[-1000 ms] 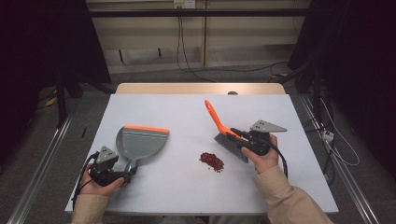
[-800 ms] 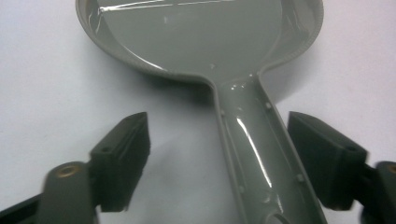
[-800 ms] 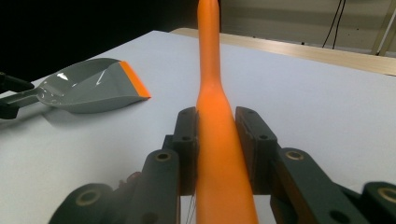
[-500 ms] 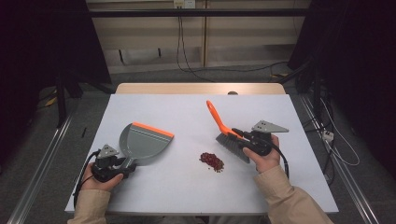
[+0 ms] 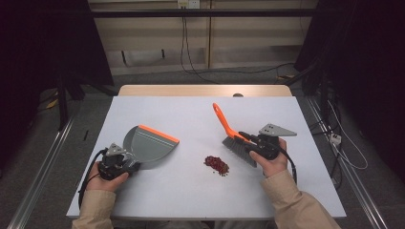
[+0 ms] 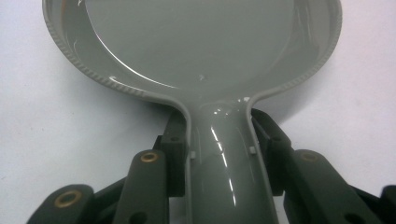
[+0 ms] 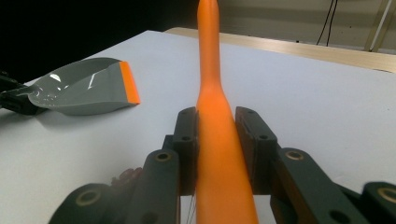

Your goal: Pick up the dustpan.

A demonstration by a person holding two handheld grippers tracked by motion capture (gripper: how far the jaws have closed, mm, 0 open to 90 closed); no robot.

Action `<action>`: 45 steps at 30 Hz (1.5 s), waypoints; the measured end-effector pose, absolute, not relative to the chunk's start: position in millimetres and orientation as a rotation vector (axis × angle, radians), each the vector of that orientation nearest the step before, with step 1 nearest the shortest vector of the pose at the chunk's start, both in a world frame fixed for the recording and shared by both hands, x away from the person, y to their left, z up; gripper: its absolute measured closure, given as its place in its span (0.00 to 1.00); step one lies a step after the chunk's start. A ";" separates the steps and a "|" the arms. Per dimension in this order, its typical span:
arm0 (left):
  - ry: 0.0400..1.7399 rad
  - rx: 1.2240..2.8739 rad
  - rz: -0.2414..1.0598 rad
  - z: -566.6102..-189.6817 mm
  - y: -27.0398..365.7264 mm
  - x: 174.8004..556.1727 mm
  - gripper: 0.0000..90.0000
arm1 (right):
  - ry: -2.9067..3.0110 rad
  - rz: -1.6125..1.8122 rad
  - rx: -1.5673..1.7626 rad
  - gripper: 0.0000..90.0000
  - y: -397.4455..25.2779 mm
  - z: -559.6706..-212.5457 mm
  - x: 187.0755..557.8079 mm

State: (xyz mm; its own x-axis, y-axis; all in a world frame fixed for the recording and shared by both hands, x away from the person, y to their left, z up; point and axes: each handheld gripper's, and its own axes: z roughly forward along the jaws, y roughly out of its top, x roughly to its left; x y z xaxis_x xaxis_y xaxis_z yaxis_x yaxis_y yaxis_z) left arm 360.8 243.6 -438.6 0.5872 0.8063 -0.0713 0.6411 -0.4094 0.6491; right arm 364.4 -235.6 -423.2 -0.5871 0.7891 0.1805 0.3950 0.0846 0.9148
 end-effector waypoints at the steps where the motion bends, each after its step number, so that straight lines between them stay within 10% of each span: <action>1: 1.135 2.178 0.338 -437.2 244.5 360.4 0.70 | 2.008 1.504 1.170 0.79 -235.7 -423.3 364.2; 45: 0.628 2.366 0.051 -416.4 196.9 321.6 0.70 | 2.011 1.450 1.158 0.79 -220.1 -429.1 367.3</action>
State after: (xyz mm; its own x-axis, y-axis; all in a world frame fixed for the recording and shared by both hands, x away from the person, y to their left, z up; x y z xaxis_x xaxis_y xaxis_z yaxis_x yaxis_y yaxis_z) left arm 321.6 196.9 -416.4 0.8829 0.4517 -0.1285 0.4252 -0.6526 0.6272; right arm 367.3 -220.1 -429.1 -0.5754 0.8058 0.1404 0.3877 0.1175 0.9143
